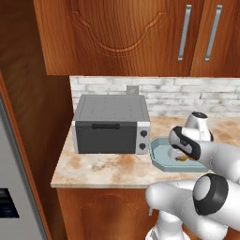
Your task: Pick the tangerine and apple from the fridge and place them inside the tupperware on the counter.
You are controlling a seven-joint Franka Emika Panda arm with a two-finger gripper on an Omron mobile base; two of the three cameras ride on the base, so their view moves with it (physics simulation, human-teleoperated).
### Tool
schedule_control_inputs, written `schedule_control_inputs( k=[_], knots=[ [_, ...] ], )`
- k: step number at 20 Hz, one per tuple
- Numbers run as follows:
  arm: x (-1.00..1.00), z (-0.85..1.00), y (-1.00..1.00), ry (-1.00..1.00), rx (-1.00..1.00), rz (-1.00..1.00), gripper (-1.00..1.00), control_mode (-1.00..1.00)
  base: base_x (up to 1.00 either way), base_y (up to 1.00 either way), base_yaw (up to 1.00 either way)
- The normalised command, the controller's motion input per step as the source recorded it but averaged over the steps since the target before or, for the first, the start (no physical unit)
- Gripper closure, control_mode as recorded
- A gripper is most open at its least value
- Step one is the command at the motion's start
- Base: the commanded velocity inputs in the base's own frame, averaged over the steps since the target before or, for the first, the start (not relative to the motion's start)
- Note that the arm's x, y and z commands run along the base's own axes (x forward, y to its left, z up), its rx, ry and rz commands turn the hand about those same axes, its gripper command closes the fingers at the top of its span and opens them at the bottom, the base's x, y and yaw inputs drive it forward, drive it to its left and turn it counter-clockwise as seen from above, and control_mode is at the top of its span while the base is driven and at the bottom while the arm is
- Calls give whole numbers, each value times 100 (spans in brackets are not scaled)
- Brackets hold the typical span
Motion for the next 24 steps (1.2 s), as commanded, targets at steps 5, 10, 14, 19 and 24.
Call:
schedule_control_inputs(
  k=[5,10,14,19,24],
  knots=[
    [21,-33,1,0,-4,0,-100,-100,0,0,0],
    [5,-9,0,-3,0,0,-100,-100,0,0,0],
    [-11,18,-1,-18,2,0,-100,-100,0,0,0],
    [-35,61,0,-38,1,0,-100,-100,0,0,0],
    [-29,72,0,-18,8,0,-100,-100,0,0,0]
  ],
)
